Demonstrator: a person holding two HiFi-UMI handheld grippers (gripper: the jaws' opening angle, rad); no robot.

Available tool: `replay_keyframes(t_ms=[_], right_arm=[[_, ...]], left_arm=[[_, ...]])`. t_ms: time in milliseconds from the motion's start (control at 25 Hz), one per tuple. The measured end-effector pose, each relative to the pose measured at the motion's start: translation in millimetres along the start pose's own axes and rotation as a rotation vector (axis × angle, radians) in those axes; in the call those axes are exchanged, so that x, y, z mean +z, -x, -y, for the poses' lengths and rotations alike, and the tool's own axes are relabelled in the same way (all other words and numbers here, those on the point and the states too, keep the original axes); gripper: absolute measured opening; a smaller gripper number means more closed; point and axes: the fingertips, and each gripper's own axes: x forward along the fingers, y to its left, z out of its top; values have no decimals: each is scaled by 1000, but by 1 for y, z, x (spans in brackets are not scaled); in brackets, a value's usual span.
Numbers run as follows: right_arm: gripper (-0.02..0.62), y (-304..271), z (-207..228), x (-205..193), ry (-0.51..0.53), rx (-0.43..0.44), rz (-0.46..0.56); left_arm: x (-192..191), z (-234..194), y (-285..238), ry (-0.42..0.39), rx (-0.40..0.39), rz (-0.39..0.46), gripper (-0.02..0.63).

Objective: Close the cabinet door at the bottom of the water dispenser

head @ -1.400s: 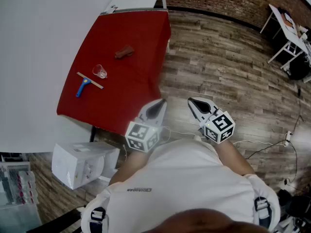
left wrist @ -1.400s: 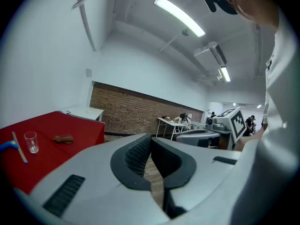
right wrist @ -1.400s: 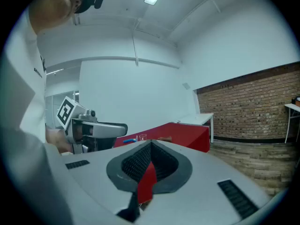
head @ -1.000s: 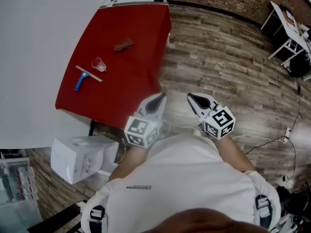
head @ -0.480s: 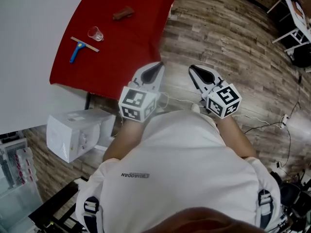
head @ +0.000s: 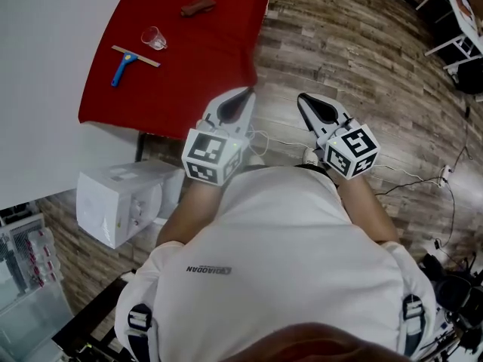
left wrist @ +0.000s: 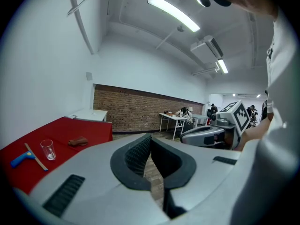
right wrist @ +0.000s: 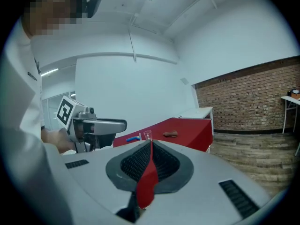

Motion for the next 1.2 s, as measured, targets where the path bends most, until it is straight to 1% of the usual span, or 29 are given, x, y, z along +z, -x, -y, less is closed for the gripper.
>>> replay_keyframes(t_ms=[200,360,640,760,840,1000,1200], right_arm=[[23,-13,-20,-7,8,10,-11],[23,-17,-33,-8,25,60,-34],[23,-37,-52,6,73,182,-32],[23,-42,-60,4,88,251,-48],[23,-43,-64,0,98,304,-70],[23,-39,-66,-1,118,398,-98],[25,-22,-66,-6,139,496,-113]], left_arm=[[-10,-13,15,4,-1,-17,-3],[-14,-15,31,30,38,-14,-5],[-13,-24,52,62,152,14,-5],[-16,-25,60,72,211,20,-5],[-20,-24,65,97,261,23,-5],[-29,-14,72,165,354,31,-4],[-40,14,72,202,441,20,-4]])
